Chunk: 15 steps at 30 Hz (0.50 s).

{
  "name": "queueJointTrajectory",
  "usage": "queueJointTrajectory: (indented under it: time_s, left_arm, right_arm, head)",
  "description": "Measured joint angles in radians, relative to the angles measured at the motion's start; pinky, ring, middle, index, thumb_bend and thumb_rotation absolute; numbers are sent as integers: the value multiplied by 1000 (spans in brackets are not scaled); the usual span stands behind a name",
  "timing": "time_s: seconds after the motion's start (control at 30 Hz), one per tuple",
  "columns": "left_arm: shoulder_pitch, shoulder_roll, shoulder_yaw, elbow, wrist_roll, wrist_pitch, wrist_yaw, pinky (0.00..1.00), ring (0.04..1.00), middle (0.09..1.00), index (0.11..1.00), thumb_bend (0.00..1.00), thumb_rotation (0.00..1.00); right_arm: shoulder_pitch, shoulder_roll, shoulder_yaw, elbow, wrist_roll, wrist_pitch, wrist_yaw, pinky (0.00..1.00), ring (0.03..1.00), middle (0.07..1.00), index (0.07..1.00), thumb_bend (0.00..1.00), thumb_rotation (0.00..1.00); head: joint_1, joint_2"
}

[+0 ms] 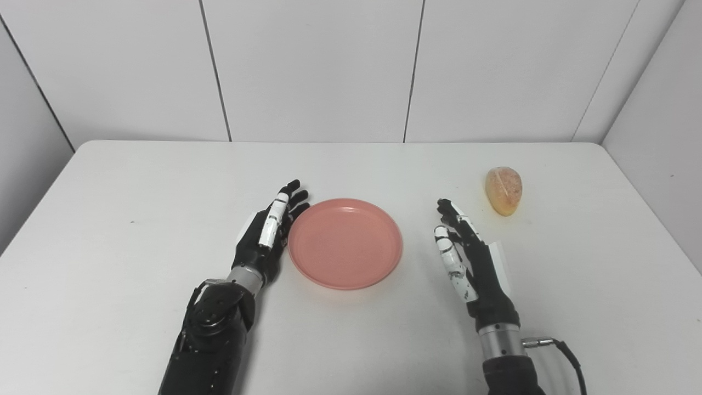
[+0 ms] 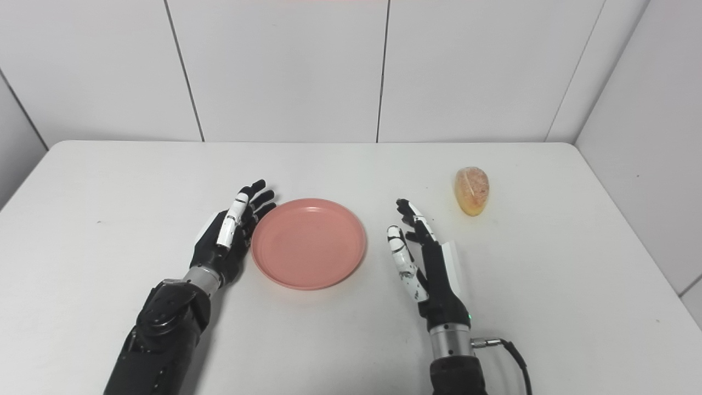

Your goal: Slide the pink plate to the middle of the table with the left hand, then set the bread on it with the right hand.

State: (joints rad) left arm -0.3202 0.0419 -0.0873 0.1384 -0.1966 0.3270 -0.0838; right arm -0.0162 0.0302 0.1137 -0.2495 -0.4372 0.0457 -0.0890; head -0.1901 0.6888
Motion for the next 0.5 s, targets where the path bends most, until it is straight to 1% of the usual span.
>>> queueJointTrajectory:
  time_s: [0.1, 0.13, 0.17, 0.27, 0.4, 0.5]
  left_arm:
    - [2, -2, 0, -1, 0, 0, -2, 927, 922, 931, 929, 338, 1000]
    - [2, -1, 0, -1, -1, 0, -4, 927, 922, 931, 929, 340, 1000]
    - [2, -1, 1, 0, -1, 0, -7, 927, 922, 930, 929, 341, 1000]
    - [2, 1, 5, 1, -2, 0, -18, 927, 923, 931, 930, 340, 1000]
    - [1, 9, 8, 8, -2, 0, -38, 918, 919, 928, 930, 337, 1000]
    - [-1, 10, 12, 12, -2, 0, -45, 913, 915, 923, 924, 336, 1000]
  right_arm:
    - [-16, -6, -1, -31, -19, 15, 9, 783, 844, 845, 831, 316, 1000]
    - [-26, -10, -1, -39, -28, 15, 10, 785, 847, 846, 832, 318, 1000]
    - [-37, -17, -2, -46, -39, 16, 13, 787, 849, 847, 833, 320, 1000]
    - [-89, -40, -14, -56, -75, 19, 15, 805, 857, 854, 838, 328, 1000]
    - [-150, -66, -26, -78, -129, 32, 16, 811, 858, 858, 847, 353, 1000]
    - [-189, -77, -37, -79, -132, 49, 25, 747, 821, 857, 847, 384, 1000]
  head:
    - [0, 0]
    - [-27, -6]
    - [-28, -6]
    - [-61, -17]
    - [-81, -23]
    - [-100, -29]
